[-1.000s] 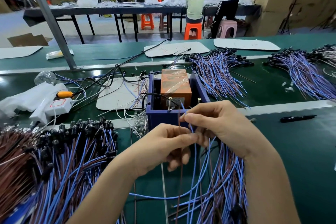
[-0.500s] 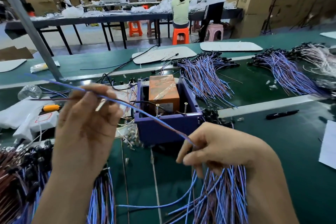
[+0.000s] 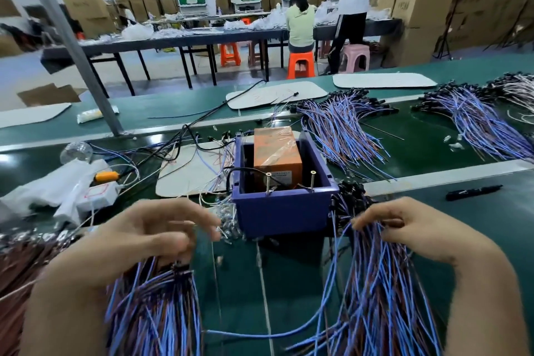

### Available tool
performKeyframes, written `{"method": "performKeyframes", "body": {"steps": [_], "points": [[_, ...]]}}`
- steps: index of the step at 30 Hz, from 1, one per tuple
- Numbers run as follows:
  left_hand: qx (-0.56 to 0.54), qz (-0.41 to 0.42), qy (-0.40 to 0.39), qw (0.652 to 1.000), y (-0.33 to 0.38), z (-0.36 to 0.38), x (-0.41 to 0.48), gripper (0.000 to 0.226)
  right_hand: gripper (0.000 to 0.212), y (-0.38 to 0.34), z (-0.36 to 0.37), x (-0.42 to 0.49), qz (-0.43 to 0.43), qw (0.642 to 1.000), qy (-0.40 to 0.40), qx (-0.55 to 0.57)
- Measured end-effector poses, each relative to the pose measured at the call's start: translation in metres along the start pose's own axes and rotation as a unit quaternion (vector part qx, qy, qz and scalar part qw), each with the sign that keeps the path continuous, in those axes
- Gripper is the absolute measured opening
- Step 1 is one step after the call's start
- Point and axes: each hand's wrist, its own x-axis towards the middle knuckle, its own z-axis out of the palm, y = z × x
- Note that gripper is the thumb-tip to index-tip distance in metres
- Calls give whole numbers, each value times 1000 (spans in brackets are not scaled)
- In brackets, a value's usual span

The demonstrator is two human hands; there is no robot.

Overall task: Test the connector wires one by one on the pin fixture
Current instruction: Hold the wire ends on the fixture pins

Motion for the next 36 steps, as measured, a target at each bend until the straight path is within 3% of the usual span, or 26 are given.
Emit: {"method": "performKeyframes", "body": {"steps": [3,5,13,16,20,23,26,29,31,34,36], "points": [[190,-162,40,968,-11,4,9,17,56,4,0,5,4,1000,-4,-27],[240,-258,12,936,-17,15,16,15,53,3,1,7,8,1000,-4,-20],[326,-289,-30,900,-25,36,30,30,33,1,4,9,15,1000,-4,19],[340,-275,-32,899,-23,37,32,22,30,0,4,11,17,1000,-4,21],[234,-196,57,951,-16,29,28,8,23,-11,6,7,10,998,-30,54],[101,-36,150,983,6,27,19,16,19,-34,11,1,-47,988,-72,125],[-44,184,217,958,42,37,8,5,26,-65,24,-3,-112,961,-91,235],[-173,343,193,903,66,61,3,12,40,-95,42,-3,-174,937,-139,267],[-192,378,173,889,73,76,6,14,30,-106,54,-1,-213,925,-157,273],[-164,374,194,892,78,86,9,21,11,-111,61,2,-218,924,-121,291],[-141,332,209,909,77,88,13,46,17,-108,58,3,-203,921,-80,322]]}}
